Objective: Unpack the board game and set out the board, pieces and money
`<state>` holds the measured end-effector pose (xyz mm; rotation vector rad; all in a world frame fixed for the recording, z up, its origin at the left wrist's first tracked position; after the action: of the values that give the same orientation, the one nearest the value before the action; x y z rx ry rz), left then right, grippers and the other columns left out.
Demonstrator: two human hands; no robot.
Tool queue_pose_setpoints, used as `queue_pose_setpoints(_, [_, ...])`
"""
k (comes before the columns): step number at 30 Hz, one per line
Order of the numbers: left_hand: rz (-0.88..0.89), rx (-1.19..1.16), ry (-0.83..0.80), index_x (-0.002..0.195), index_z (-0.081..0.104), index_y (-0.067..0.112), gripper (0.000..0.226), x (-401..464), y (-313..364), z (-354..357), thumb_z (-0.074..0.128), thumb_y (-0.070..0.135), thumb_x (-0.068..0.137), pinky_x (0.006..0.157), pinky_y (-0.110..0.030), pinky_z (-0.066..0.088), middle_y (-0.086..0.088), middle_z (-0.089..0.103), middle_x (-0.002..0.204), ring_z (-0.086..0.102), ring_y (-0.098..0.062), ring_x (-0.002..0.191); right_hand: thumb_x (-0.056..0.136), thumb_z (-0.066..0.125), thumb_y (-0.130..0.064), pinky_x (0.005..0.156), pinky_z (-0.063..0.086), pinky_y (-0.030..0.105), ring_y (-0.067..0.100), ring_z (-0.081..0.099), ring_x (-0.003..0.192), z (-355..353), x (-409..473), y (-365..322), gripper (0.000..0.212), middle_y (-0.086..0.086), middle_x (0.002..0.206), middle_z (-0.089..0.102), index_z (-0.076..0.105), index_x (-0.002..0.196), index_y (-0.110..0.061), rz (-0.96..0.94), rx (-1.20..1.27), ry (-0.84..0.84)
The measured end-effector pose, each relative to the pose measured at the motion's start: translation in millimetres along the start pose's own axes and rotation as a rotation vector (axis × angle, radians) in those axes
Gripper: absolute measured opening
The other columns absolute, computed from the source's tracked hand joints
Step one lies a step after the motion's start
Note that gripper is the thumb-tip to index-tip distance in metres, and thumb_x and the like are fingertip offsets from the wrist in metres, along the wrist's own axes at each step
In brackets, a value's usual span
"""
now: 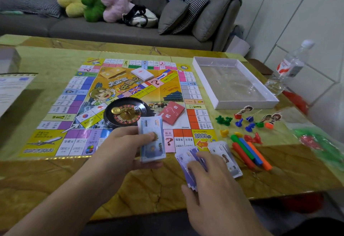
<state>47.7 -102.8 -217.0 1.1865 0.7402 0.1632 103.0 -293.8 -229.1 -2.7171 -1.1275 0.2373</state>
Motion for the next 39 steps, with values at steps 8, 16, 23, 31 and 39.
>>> queue_pose_setpoints(8, [-0.111, -0.156, -0.022, 0.117, 0.066, -0.003, 0.023, 0, 1, 3, 0.062, 0.005, 0.096, 0.052, -0.038, 0.062, -0.021, 0.079, 0.093, 0.076, -0.029, 0.067, 0.098, 0.050, -0.044, 0.080, 0.060, 0.027, 0.017, 0.069, 0.104, 49, -12, -8, 0.028, -0.006, 0.120, 0.065, 0.057, 0.125, -0.040, -0.234, 0.026, -0.048])
queue_pose_setpoints(16, [-0.174, -0.228, -0.016, 0.120, 0.063, -0.008, 0.029, -10, 1, 0, 0.063, 0.004, 0.094, 0.050, -0.035, 0.061, -0.024, 0.077, 0.094, 0.075, -0.031, 0.068, 0.095, 0.074, -0.030, 0.063, 0.056, 0.025, 0.010, 0.065, 0.089, 37, -16, 5, 0.005, -0.009, 0.097, 0.073, 0.077, 0.098, -0.027, -0.594, -0.016, 0.392])
queue_pose_setpoints(23, [-0.174, -0.280, -0.046, 0.115, 0.062, -0.006, 0.022, -14, 5, -4, 0.058, 0.006, 0.098, 0.049, -0.033, 0.061, -0.018, 0.077, 0.083, 0.076, -0.025, 0.066, 0.112, 0.040, -0.017, 0.066, 0.060, 0.034, 0.021, 0.069, 0.088, 38, 2, 27, 0.042, 0.005, 0.095, 0.076, 0.079, 0.106, -0.003, -0.557, 0.101, 0.588])
queue_pose_setpoints(31, [-0.166, -0.276, -0.061, 0.118, 0.060, -0.003, 0.022, -18, 8, -9, 0.056, 0.008, 0.099, 0.050, -0.035, 0.061, -0.017, 0.078, 0.080, 0.076, -0.027, 0.063, 0.090, 0.061, -0.014, 0.075, 0.060, 0.032, 0.012, 0.069, 0.098, 42, -2, 20, 0.025, -0.010, 0.102, 0.076, 0.080, 0.105, -0.017, -0.490, 0.270, 0.499])
queue_pose_setpoints(39, [-0.129, -0.260, -0.087, 0.117, 0.063, -0.001, 0.021, -19, 11, -9, 0.053, 0.008, 0.101, 0.052, -0.034, 0.062, -0.015, 0.079, 0.087, 0.077, -0.024, 0.068, 0.089, 0.052, -0.011, 0.091, 0.057, 0.026, 0.013, 0.072, 0.102, 20, 1, 31, 0.036, -0.003, 0.107, 0.078, 0.083, 0.107, -0.011, -0.358, 0.252, 0.687])
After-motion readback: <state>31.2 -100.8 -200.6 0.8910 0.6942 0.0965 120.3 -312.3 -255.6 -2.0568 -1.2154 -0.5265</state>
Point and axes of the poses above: each hand's wrist, its own x-axis towards the middle knuckle, its own z-axis out of the palm, y = z × x, the point moved 2 cm from there along x, towards the middle knuckle
